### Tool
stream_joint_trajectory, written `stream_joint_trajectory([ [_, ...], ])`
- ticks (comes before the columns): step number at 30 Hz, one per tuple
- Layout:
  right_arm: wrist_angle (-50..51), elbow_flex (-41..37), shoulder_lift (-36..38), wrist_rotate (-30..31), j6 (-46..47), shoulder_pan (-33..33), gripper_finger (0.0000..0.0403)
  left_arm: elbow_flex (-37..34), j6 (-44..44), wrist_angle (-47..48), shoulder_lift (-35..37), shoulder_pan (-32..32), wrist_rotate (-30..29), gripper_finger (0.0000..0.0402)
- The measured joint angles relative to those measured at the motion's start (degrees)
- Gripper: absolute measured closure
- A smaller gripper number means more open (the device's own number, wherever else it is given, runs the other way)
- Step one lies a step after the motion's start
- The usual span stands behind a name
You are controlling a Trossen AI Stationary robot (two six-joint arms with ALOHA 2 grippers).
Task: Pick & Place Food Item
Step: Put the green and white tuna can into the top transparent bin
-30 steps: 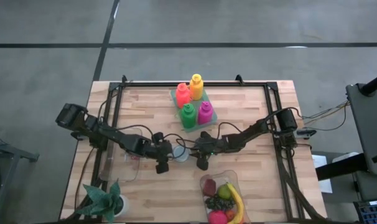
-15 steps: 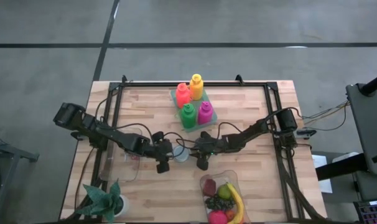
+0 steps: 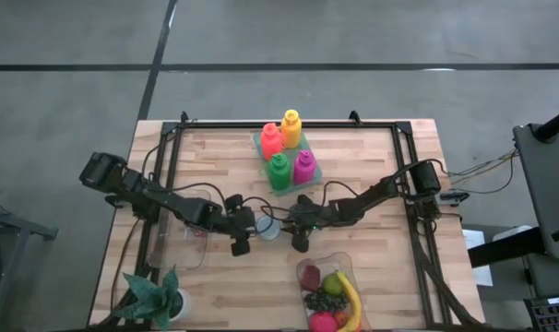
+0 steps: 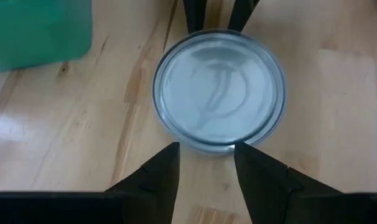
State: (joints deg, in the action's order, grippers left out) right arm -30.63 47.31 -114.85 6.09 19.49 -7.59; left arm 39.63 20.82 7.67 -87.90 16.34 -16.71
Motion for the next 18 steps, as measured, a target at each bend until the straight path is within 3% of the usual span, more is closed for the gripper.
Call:
stream_joint_trajectory([
  [18,-0.1,0.0,0.0,0.0,0.0,0.0,0.0269,-0.6,0.0,-3.8,-2.7,-1.7,0.8,0.0243],
])
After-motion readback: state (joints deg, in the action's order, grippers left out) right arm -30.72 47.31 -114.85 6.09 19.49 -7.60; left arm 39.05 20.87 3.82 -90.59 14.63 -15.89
